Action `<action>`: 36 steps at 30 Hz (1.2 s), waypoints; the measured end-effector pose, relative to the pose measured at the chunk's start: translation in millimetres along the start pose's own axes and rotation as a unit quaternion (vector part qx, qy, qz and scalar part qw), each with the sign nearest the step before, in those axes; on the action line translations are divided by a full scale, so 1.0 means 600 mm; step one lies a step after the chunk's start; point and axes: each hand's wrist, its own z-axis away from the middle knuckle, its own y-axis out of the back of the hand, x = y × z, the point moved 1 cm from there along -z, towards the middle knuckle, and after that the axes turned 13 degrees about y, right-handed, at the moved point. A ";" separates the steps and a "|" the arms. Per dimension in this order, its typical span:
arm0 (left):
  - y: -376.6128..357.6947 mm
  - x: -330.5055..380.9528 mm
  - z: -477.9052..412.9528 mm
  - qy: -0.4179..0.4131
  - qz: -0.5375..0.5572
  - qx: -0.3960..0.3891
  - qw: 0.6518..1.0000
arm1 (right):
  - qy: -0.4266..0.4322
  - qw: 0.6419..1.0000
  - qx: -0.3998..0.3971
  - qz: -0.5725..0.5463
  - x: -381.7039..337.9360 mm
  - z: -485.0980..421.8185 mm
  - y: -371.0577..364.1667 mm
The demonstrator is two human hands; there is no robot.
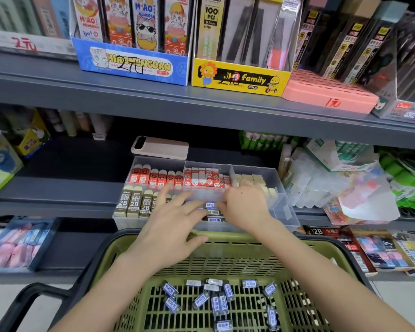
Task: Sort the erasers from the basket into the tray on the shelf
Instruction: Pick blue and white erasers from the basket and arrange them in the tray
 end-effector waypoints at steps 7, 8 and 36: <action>0.015 -0.018 0.047 0.003 0.038 0.082 0.996 | 0.030 0.941 0.159 -0.296 0.021 0.071 0.040; 0.017 -0.018 0.055 0.005 0.044 0.093 0.995 | 0.032 0.919 0.190 -0.344 0.020 0.091 0.044; -0.282 0.008 0.200 0.129 -0.023 -0.311 0.941 | -0.116 0.925 -0.095 -0.350 -0.096 0.229 -0.357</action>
